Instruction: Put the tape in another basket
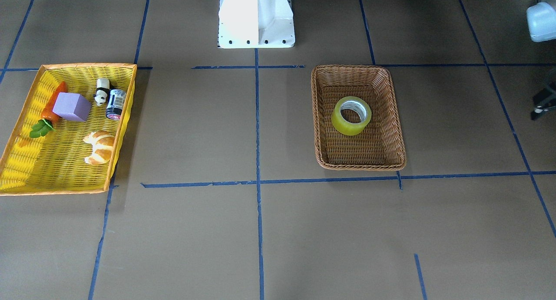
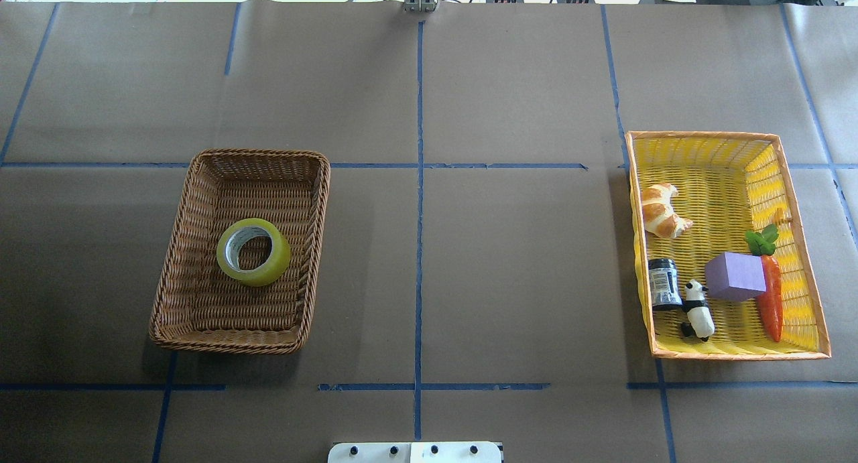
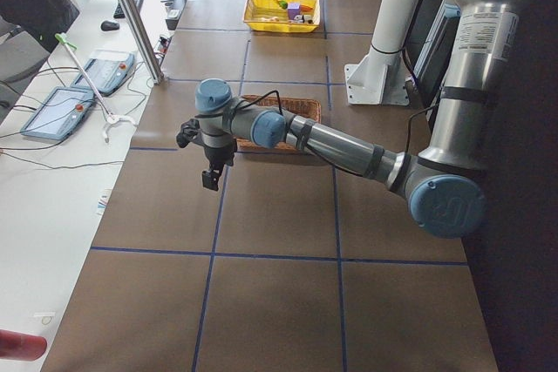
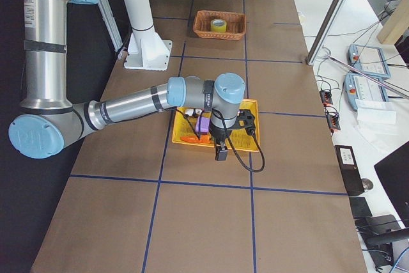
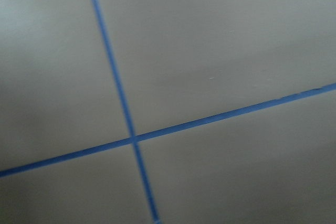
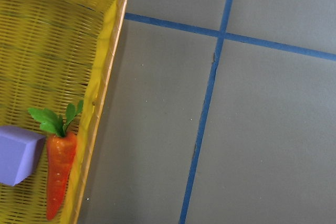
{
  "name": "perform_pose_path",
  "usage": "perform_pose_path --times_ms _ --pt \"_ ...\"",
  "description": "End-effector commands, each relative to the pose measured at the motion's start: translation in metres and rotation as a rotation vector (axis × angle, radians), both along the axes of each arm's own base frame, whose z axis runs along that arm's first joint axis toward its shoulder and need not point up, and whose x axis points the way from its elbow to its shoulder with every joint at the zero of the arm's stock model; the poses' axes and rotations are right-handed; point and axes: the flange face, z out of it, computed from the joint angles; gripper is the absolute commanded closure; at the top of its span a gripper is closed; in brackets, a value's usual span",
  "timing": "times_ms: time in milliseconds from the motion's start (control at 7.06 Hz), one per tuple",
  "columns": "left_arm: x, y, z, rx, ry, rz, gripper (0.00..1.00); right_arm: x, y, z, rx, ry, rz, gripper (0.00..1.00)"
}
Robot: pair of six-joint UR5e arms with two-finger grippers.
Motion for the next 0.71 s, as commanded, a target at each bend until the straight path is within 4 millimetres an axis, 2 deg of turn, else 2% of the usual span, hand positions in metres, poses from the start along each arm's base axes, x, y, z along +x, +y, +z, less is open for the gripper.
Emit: perform_pose_path --times_ms 0,283,425,567 --pt "-0.03 0.045 0.052 -0.069 0.004 -0.022 0.0 0.001 0.002 0.043 -0.016 0.003 0.063 0.01" --pt "-0.031 0.07 0.088 -0.142 -0.008 -0.027 0.0 0.001 0.006 0.048 -0.037 0.009 0.083 0.0" --pt "-0.03 0.076 0.089 -0.136 -0.002 -0.024 0.0 0.001 0.007 0.049 -0.04 0.008 0.083 0.0" --pt "-0.03 0.073 0.081 -0.12 -0.007 -0.024 0.0 0.001 0.008 0.051 -0.044 0.005 0.083 0.0"
